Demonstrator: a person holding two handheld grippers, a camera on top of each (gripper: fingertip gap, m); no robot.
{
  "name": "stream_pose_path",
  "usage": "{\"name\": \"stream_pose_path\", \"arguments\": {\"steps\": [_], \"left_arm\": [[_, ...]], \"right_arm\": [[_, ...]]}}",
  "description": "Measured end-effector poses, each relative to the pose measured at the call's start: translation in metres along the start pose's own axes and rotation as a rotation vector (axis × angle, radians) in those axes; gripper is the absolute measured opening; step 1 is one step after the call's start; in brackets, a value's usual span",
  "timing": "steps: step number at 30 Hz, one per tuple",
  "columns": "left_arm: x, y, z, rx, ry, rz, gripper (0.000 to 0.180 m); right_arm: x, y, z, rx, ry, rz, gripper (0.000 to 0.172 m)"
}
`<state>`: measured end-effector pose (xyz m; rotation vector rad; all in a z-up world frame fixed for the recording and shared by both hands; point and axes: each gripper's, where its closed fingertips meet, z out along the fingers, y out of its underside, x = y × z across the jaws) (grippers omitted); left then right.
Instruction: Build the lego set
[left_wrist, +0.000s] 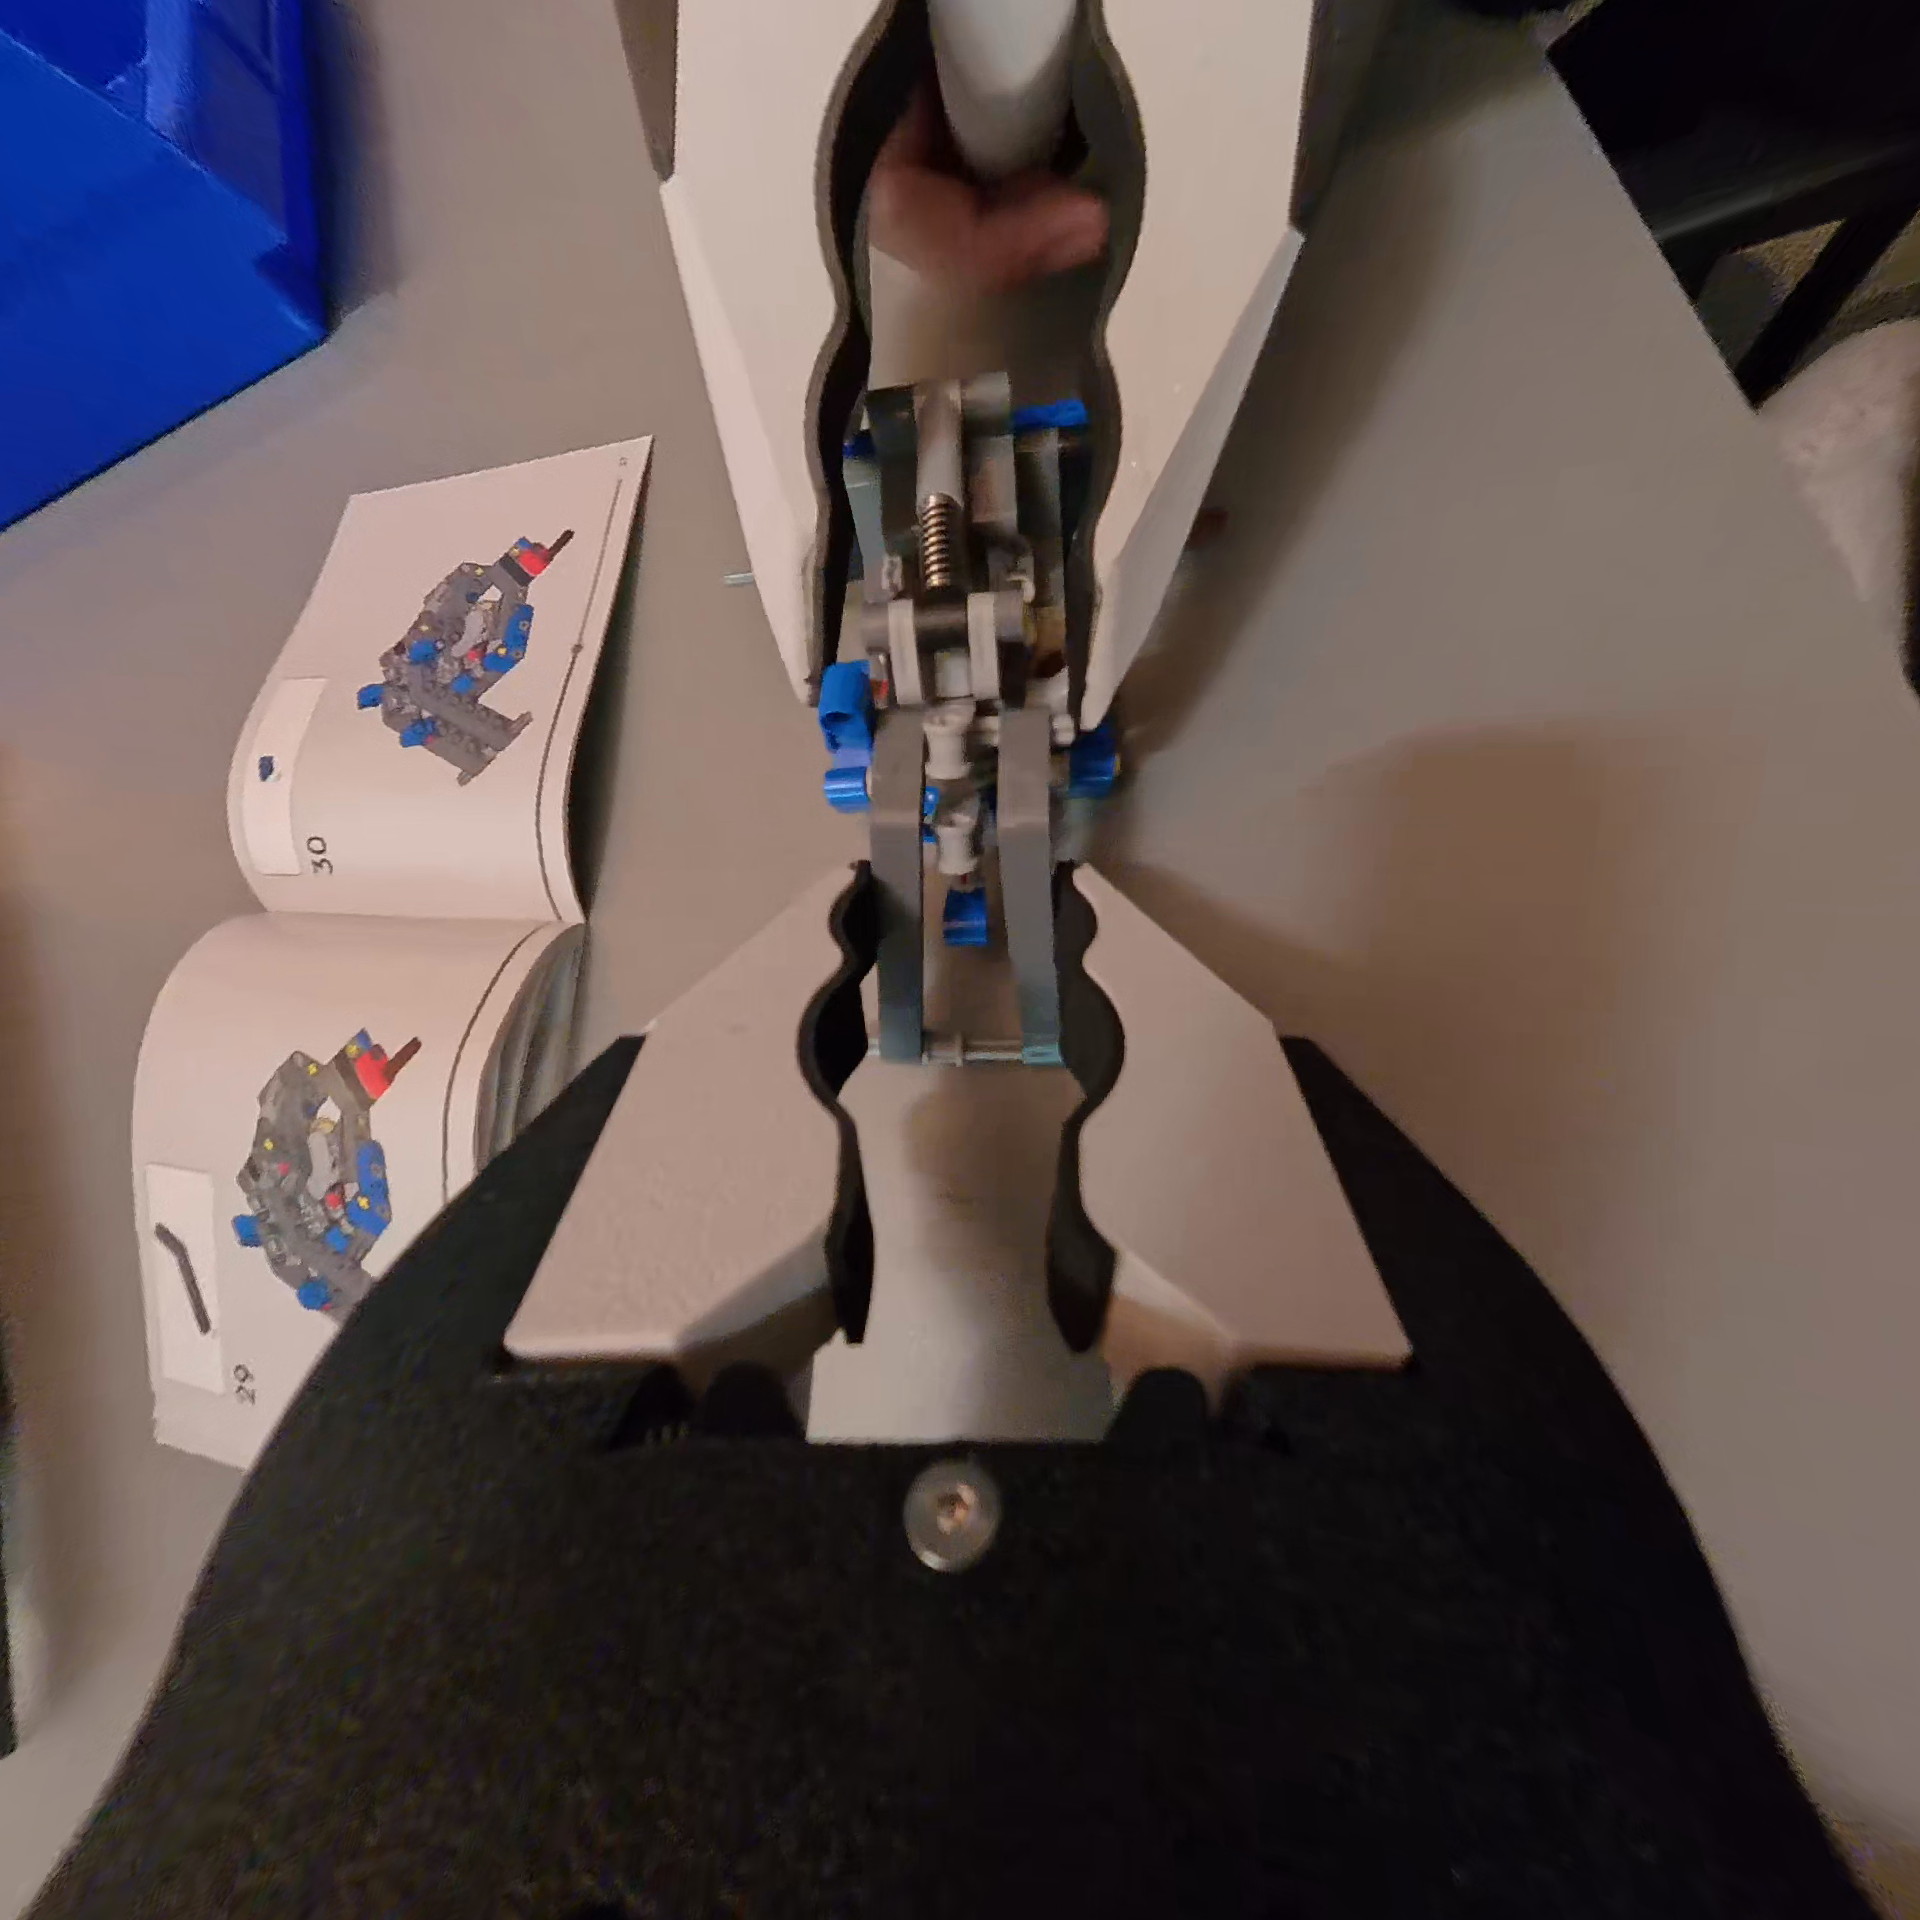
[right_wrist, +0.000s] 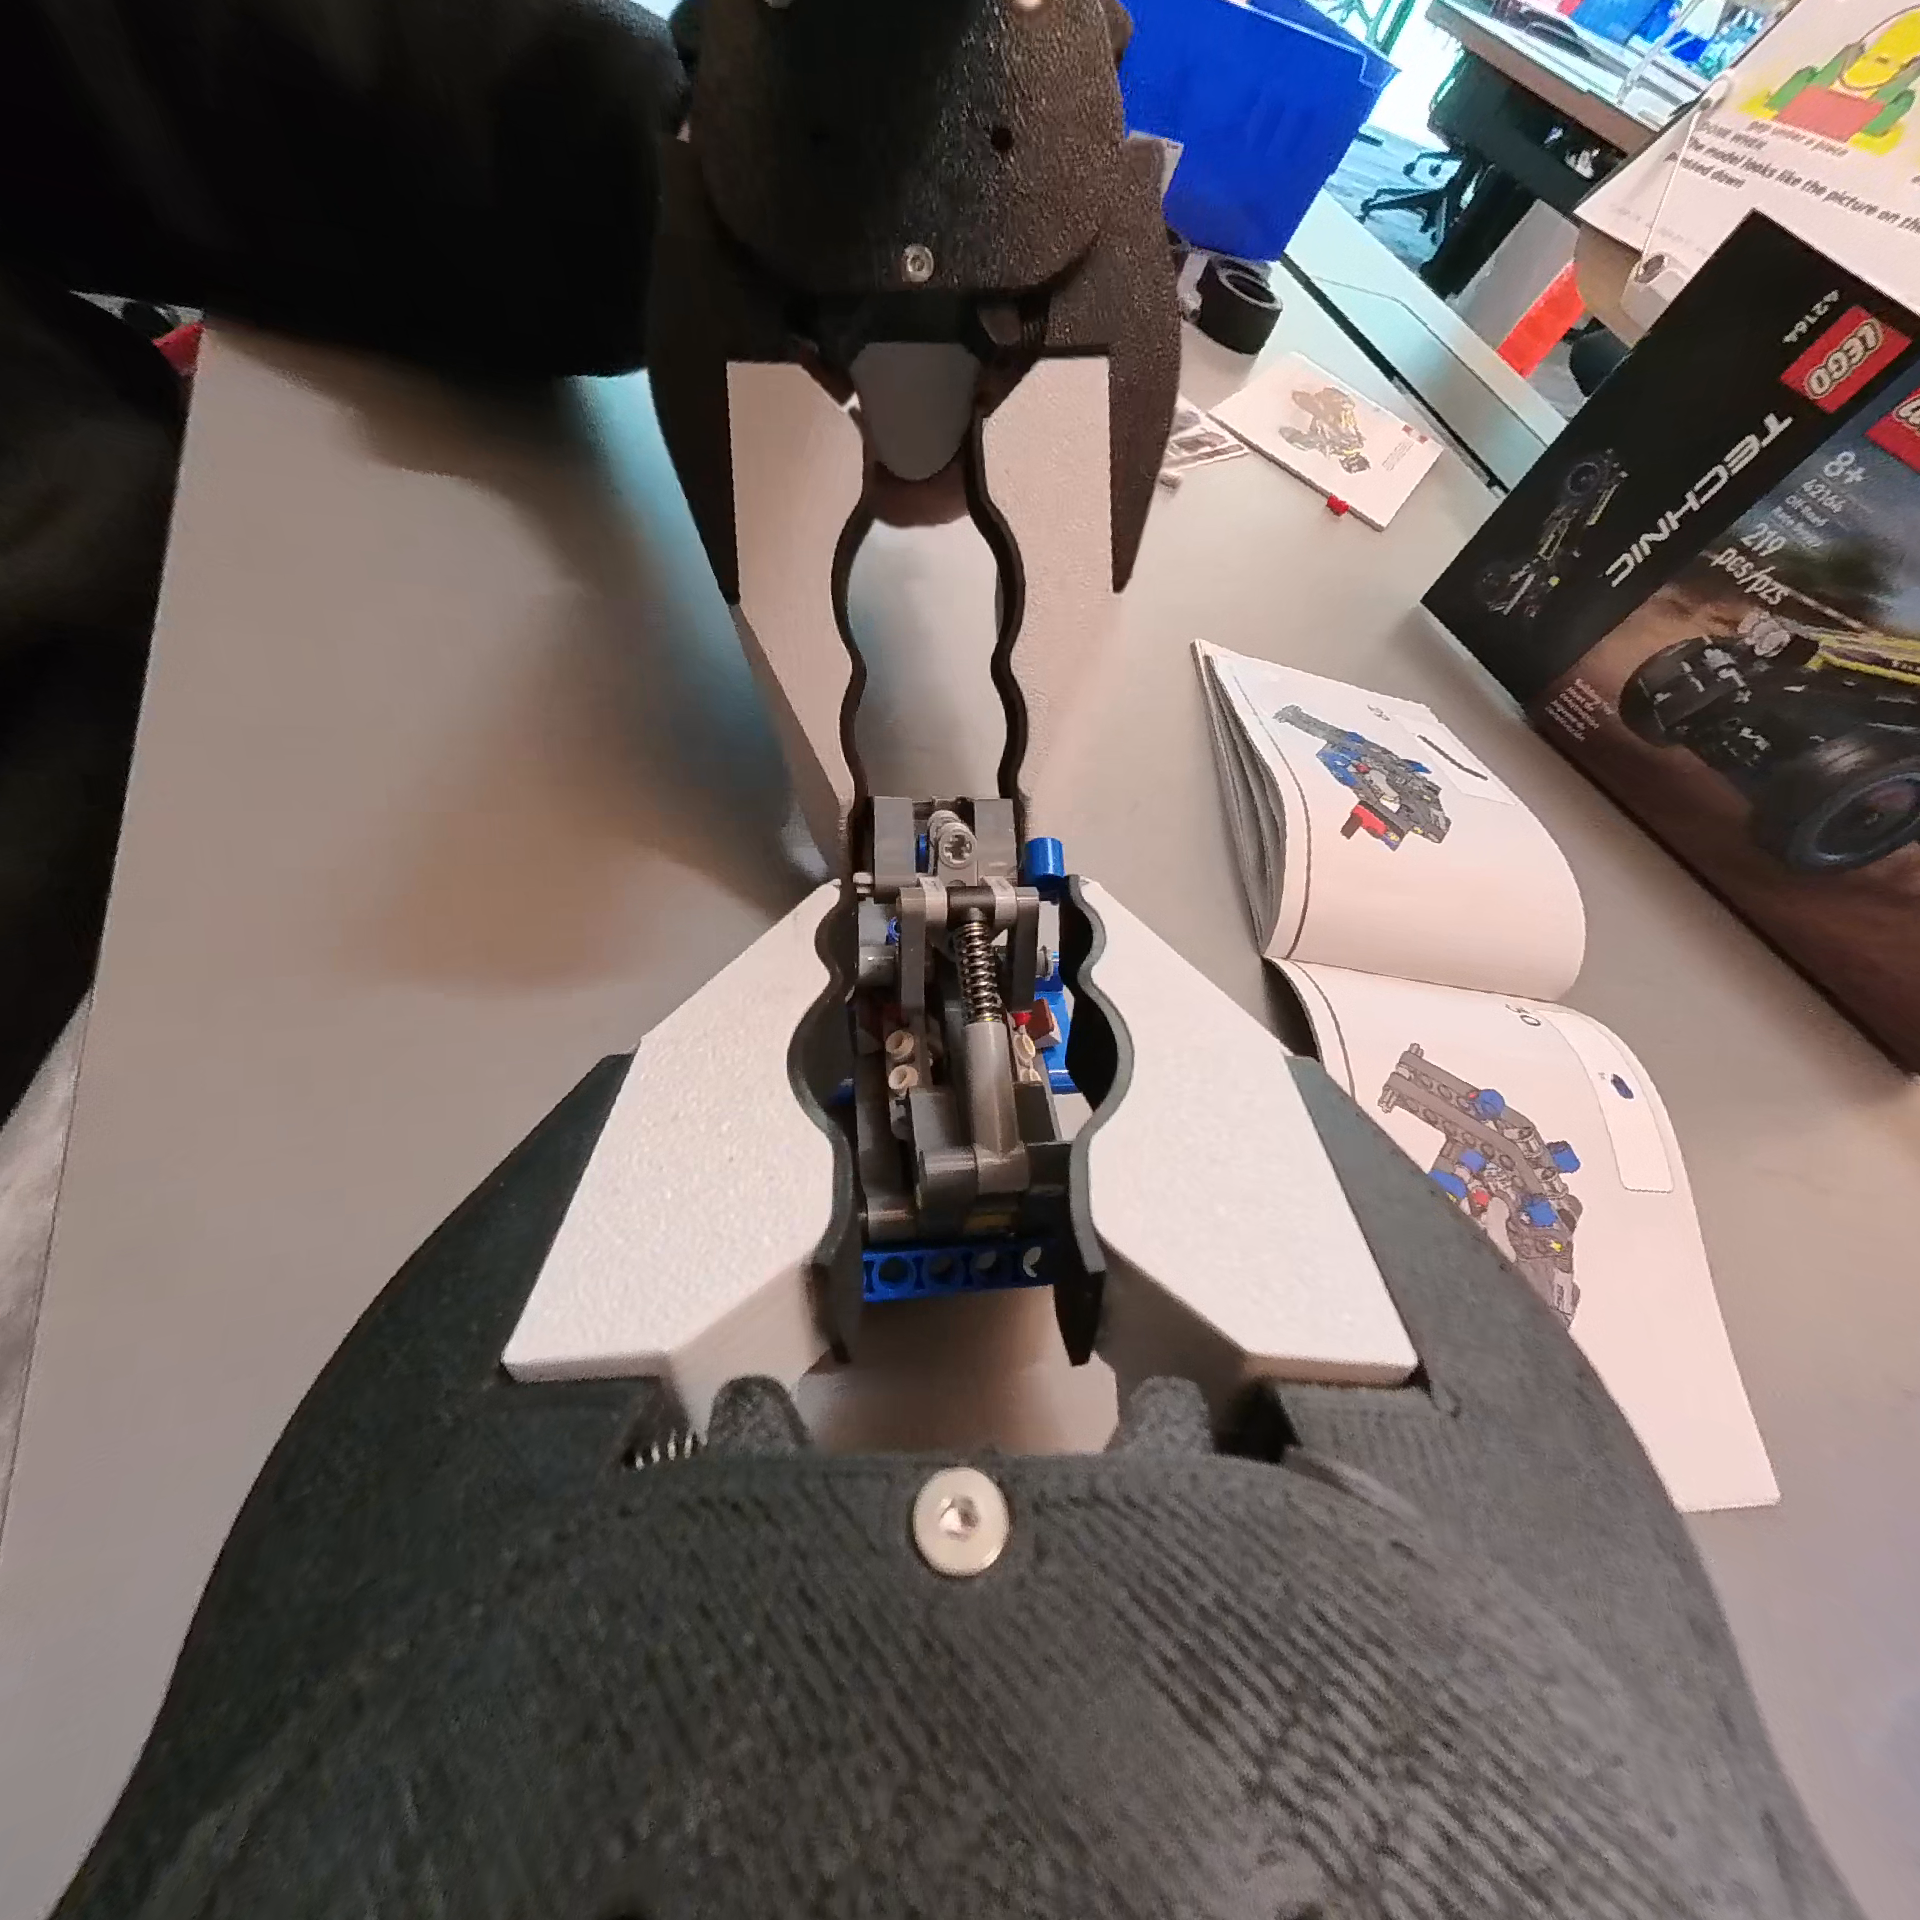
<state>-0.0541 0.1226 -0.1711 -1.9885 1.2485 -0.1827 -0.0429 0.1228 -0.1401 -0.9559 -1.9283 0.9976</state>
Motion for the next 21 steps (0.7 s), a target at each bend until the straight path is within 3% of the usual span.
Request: {"name": "stream_pose_path", "arguments": {"steps": [8,11,14,18,21], "left_arm": [[0.002,-0.001,0.0,0.002,0.01,-0.05,0.031],[0.006,-0.004,0.0,0.068,0.025,-0.064,0.032],[0.008,0.002,-0.006,0.075,-0.003,-0.053,0.047],[0.005,0.013,-0.016,0.083,-0.03,-0.082,0.055],[0.006,0.009,-0.016,0.119,0.004,-0.12,0.05]], "right_arm": [[-0.001,0.0,-0.001,0.002,-0.002,-0.006,0.037],[-0.003,-0.001,-0.003,0.013,-0.014,-0.012,0.037],[-0.001,-0.003,-0.008,0.023,0.014,-0.007,0.038],[0.009,-0.035,-0.022,0.116,0.063,0.015,0.045],[0.005,-0.03,-0.005,-0.031,0.017,-0.039,0.055]]}}
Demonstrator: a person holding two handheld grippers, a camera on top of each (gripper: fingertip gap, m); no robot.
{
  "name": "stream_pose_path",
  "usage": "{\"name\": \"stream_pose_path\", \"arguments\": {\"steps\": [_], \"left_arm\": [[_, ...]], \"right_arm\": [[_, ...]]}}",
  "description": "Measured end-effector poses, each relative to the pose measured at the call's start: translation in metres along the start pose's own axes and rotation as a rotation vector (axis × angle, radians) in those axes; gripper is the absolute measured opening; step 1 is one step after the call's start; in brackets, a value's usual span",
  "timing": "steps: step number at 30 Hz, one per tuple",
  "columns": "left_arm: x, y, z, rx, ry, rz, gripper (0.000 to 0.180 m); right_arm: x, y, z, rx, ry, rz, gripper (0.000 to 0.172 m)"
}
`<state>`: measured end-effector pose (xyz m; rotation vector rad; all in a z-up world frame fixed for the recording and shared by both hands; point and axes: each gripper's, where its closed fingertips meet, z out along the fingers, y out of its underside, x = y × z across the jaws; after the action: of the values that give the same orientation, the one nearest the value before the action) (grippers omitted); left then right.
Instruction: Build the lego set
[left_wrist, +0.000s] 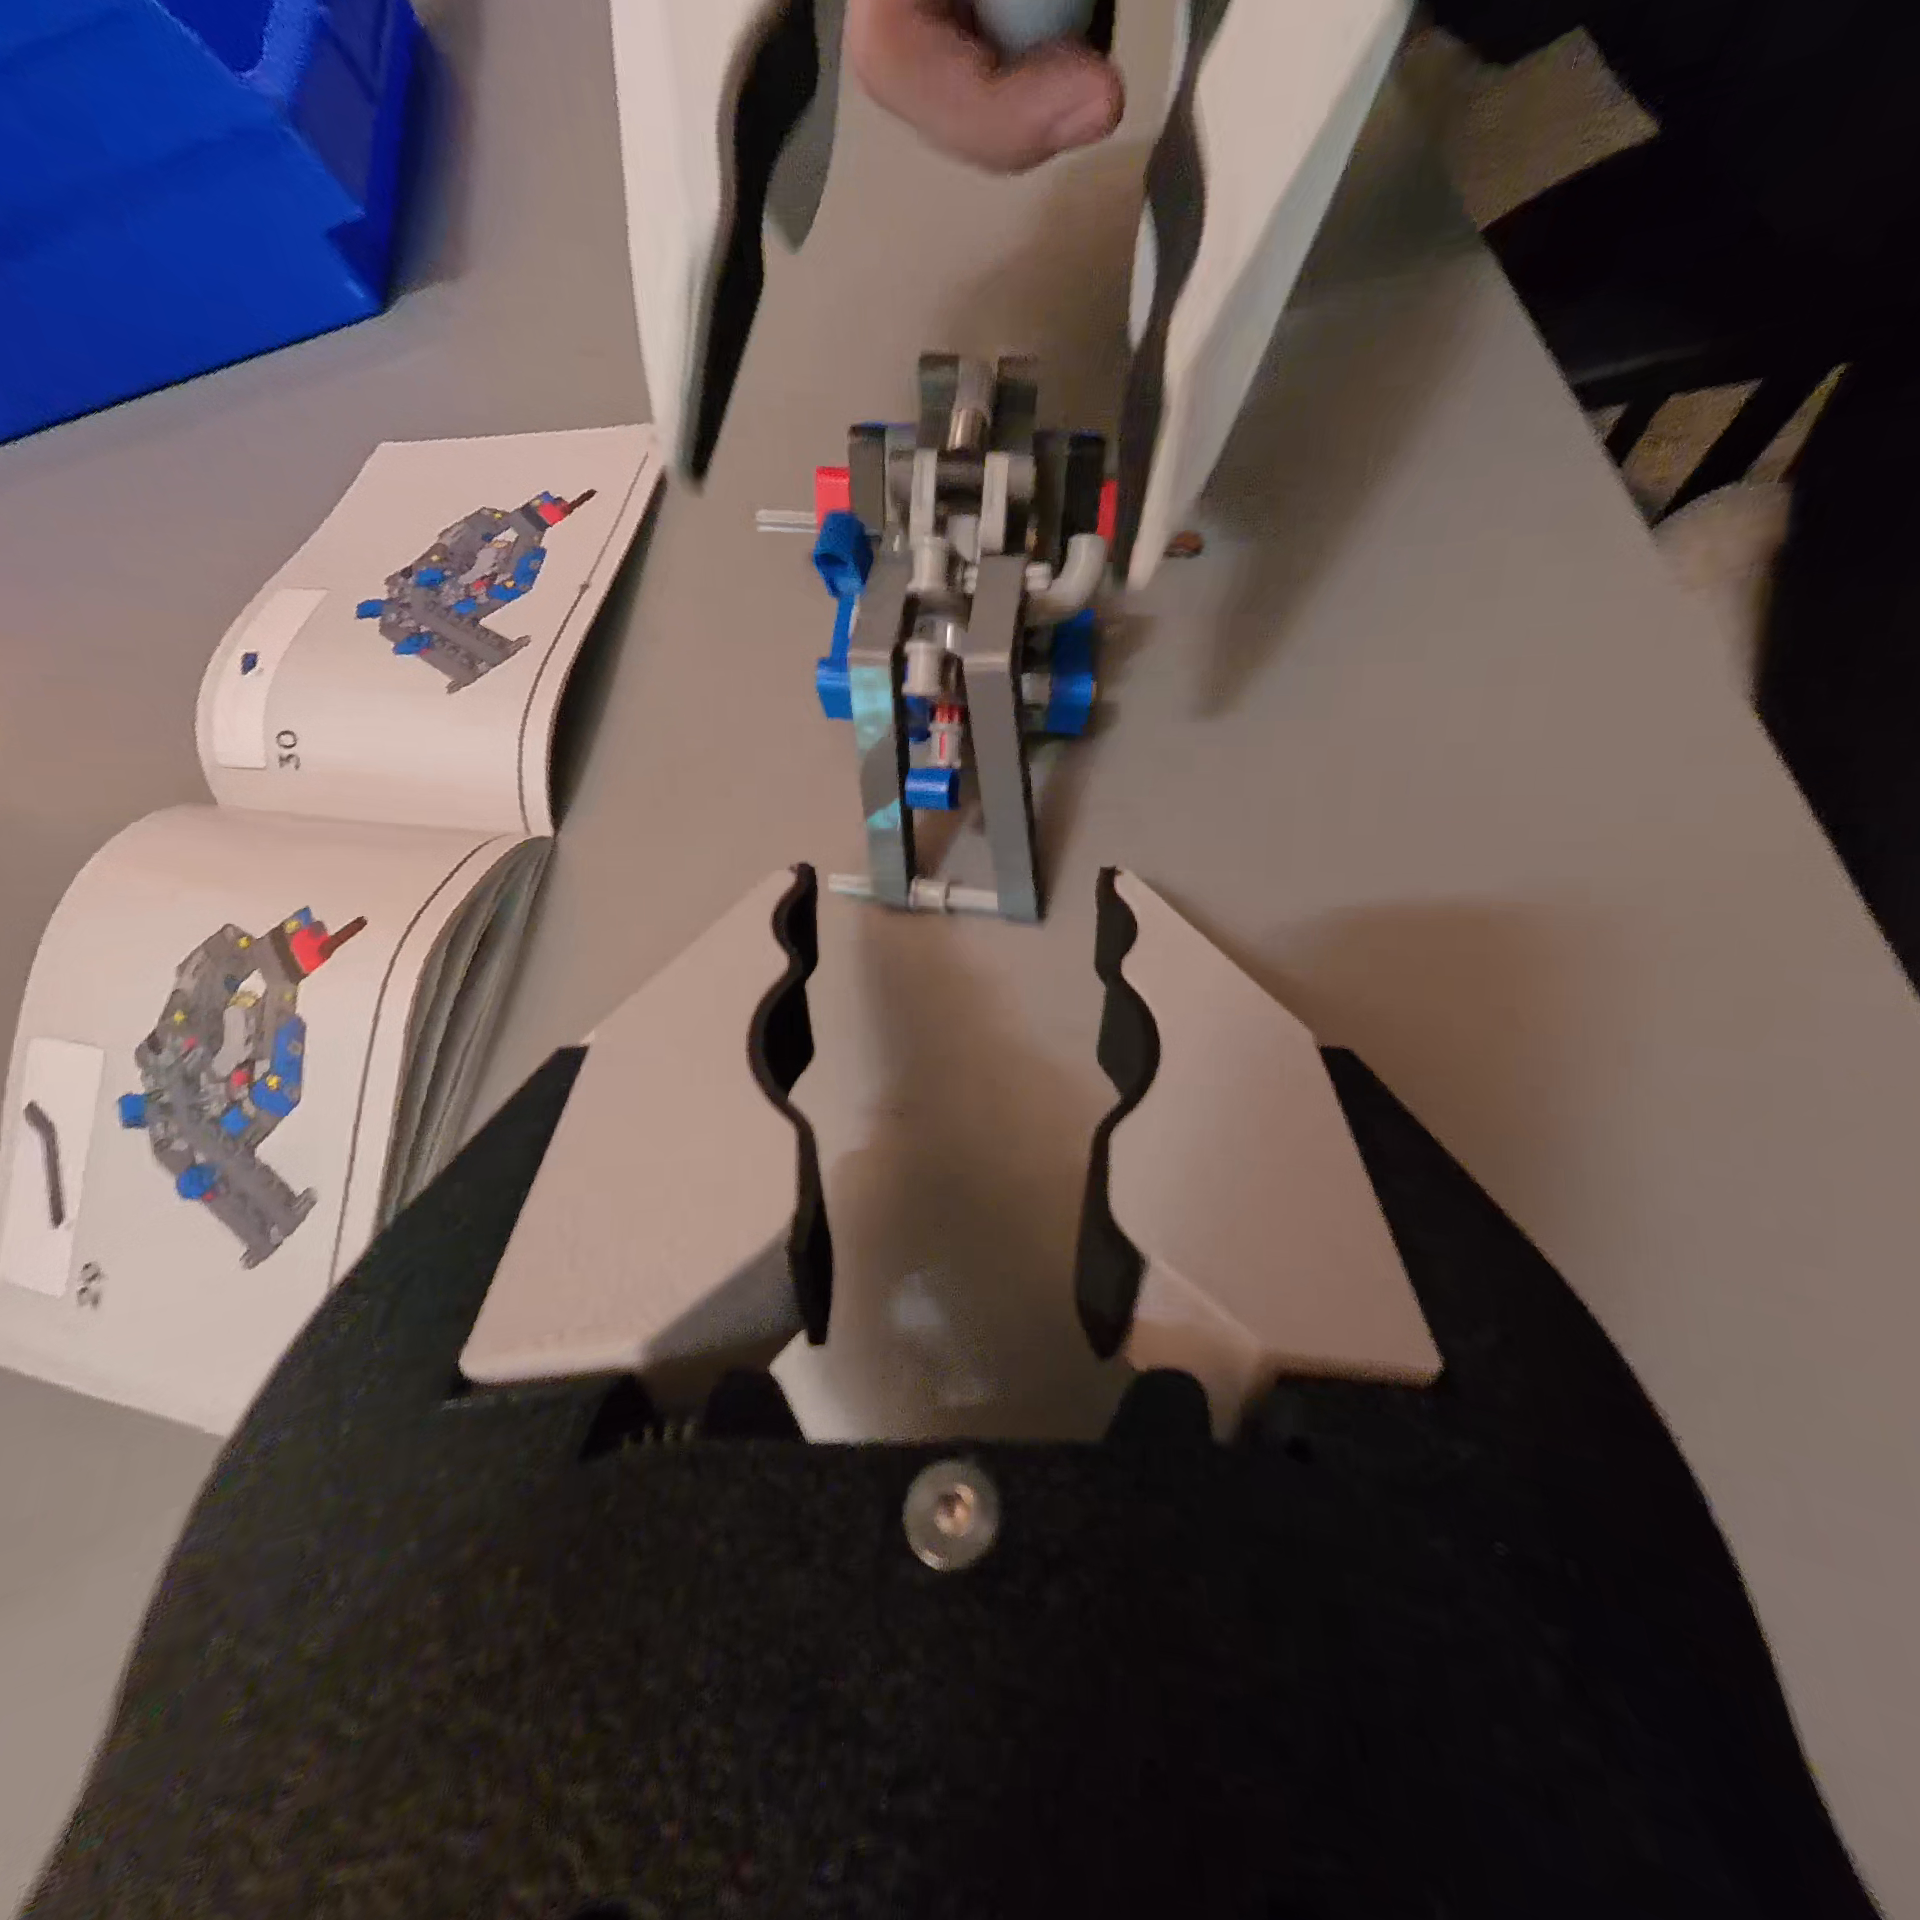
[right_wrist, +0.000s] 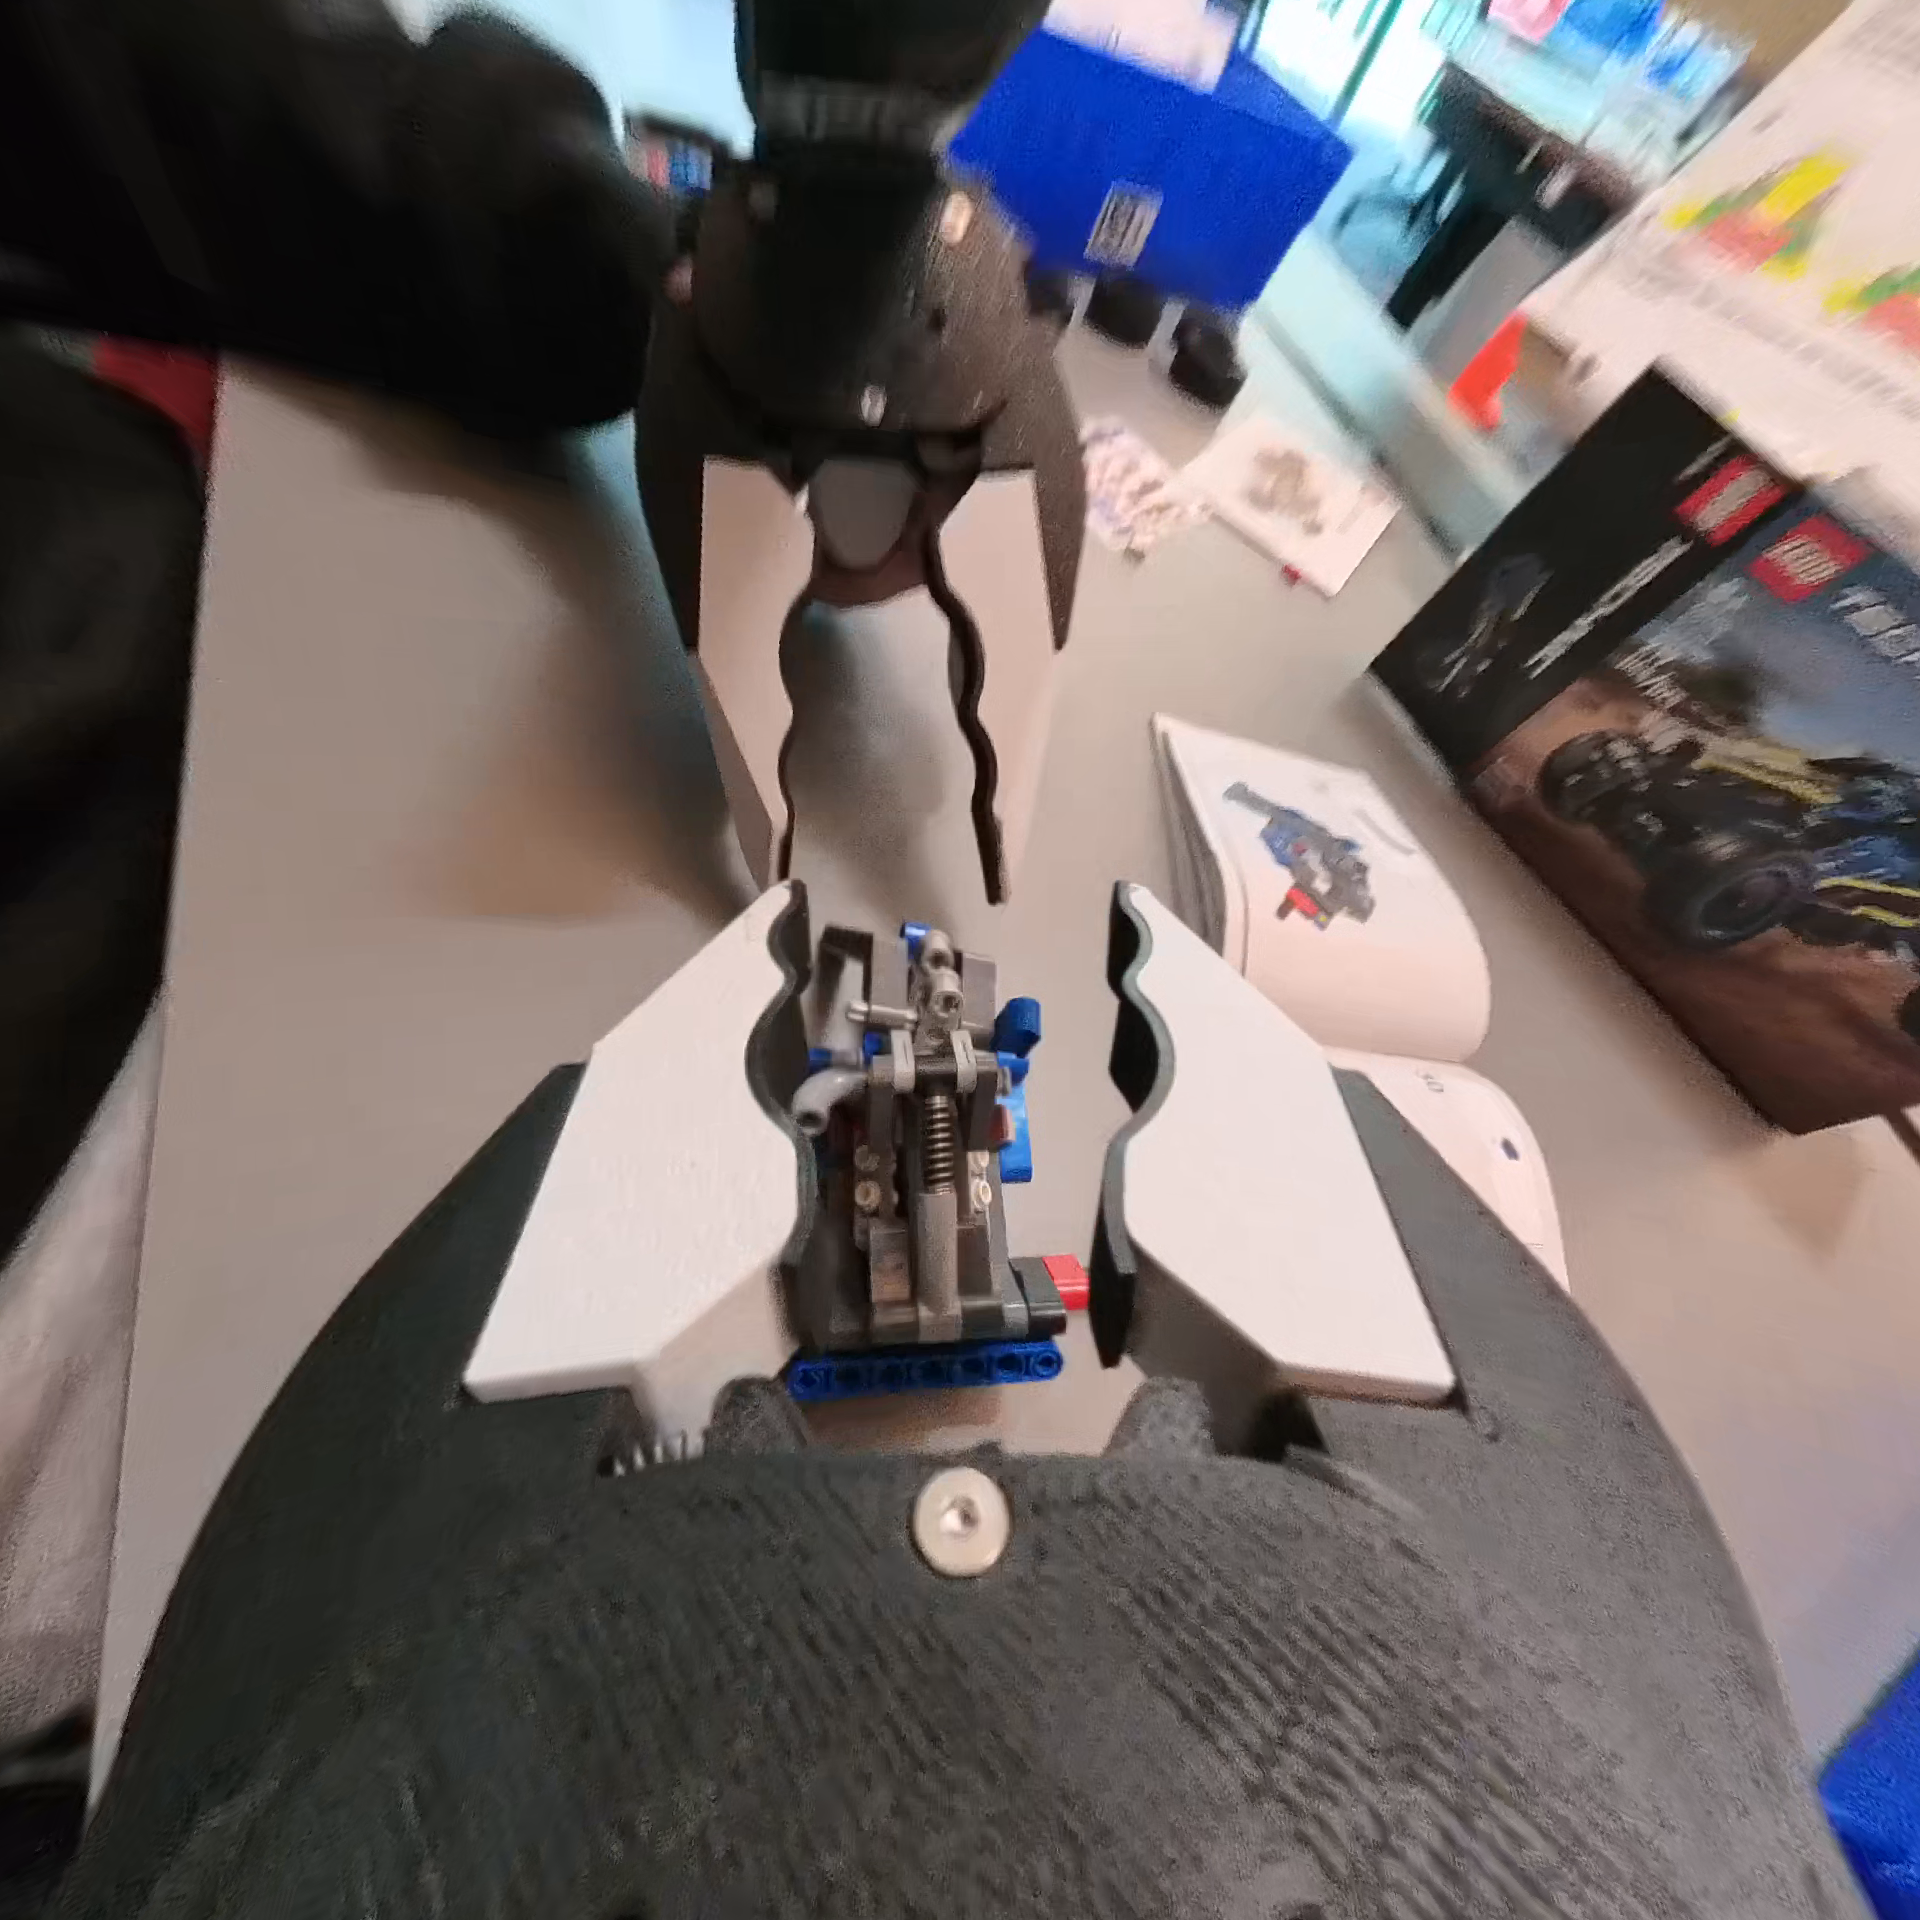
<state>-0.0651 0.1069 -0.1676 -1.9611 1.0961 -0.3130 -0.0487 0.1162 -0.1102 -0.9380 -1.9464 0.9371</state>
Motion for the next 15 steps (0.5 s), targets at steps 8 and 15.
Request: {"name": "stream_pose_path", "arguments": {"steps": [8,15], "left_arm": [[-0.003,0.002,0.012,-0.008,0.095,-0.074,0.038],[0.001,0.002,0.021,-0.041,0.101,0.011,0.033]], "right_arm": [[-0.012,0.027,0.03,-0.232,-0.157,0.011,0.033],[-0.017,0.028,0.029,-0.232,-0.176,-0.015,0.024]]}}
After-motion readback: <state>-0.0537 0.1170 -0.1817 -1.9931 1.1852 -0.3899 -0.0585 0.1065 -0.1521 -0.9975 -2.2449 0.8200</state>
